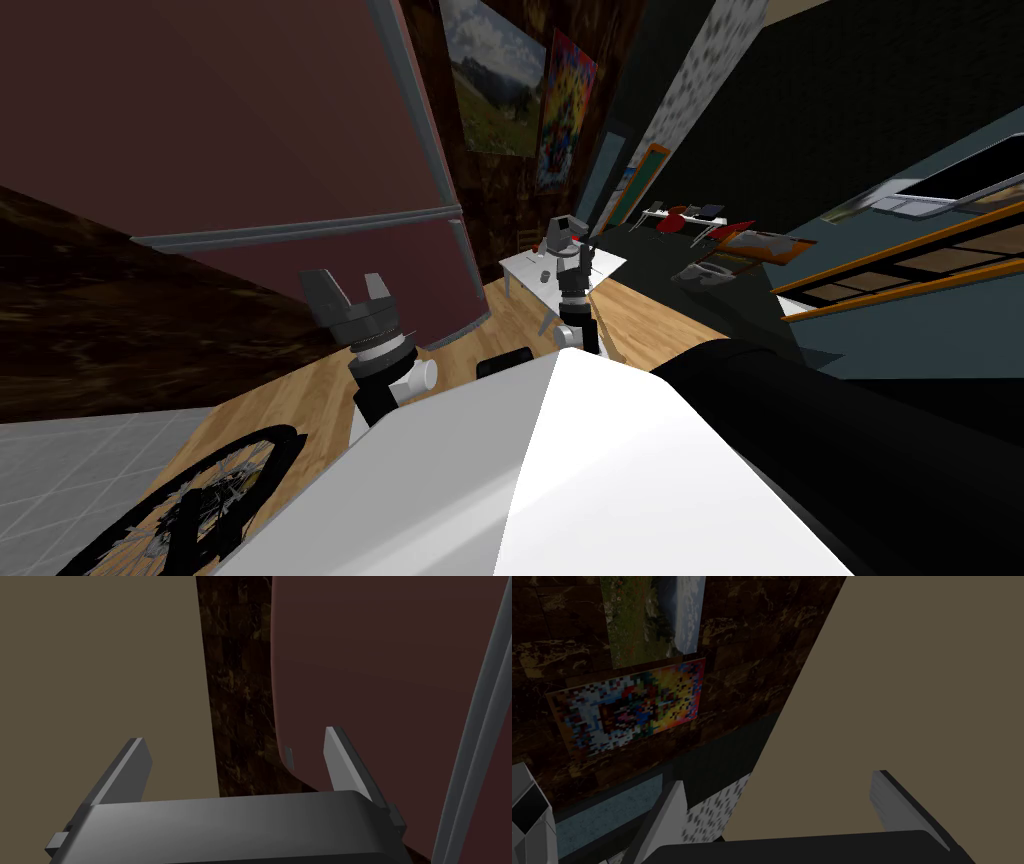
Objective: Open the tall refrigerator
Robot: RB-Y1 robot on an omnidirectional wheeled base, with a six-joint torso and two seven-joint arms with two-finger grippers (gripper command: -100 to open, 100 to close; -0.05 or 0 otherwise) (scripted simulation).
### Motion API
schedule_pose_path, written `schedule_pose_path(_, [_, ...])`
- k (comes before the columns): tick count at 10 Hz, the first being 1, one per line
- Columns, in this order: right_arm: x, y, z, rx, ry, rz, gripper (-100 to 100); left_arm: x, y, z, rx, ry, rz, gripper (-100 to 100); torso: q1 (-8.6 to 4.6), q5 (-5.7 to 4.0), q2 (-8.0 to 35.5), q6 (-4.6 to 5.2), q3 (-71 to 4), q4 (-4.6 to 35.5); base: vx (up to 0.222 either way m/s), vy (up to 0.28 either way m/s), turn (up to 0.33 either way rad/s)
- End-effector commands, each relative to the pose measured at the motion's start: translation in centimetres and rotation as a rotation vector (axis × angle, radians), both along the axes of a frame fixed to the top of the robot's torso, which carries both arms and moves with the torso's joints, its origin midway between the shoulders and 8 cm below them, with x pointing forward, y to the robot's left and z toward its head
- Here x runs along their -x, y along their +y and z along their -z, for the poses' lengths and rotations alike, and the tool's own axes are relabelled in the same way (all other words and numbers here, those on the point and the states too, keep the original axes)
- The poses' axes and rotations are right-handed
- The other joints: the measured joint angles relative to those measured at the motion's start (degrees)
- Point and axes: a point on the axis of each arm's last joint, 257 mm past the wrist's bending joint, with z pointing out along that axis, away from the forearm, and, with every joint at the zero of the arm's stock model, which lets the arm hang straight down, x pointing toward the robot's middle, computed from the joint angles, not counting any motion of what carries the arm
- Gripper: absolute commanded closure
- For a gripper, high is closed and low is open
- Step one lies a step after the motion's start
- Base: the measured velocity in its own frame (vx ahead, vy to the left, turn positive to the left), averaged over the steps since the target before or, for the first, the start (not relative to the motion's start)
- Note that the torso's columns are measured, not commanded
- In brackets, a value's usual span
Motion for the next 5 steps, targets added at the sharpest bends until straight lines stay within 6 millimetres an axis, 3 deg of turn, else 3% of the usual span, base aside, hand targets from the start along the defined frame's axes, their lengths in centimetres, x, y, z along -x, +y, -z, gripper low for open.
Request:
schedule_pose_path(1, [0.0, 0.0, 0.0, 0.0, 0.0, 0.0, 0, 0.0, 0.0, 0.0, 0.0, 0.0, 0.0, 0, 0.0, 0.0, 2.32, 0.0, -4.67, 2.35, 0.0, 0.0, 0.0])
schedule_pose_path(3, [0.0, 0.0, -0.01, 0.0, 0.0, 0.0, 0, 0.0, 0.0, -0.01, 0.0, 0.0, 0.0, 0, 0.0, 0.0, 10.03, 0.0, -20.14, 10.06, -0.005, 0.004, 0.054])
schedule_pose_path(4, [0.0, -0.01, 0.0, 0.0, 0.0, 0.0, 0, 0.16, 0.28, -0.06, 0.0, -0.002, -0.008, 0, -0.34, -0.19, 13.86, 0.62, -28.76, 14.12, -0.028, 0.034, 0.085])
schedule_pose_path(5, [0.0, 0.0, -0.01, 0.0, 0.0, 0.0, 0, 0.4, 0.42, -0.38, -0.001, -0.013, -0.012, 0, -0.95, -0.25, 17.49, 0.63, -37.56, 18.03, -0.037, 0.029, 0.006])
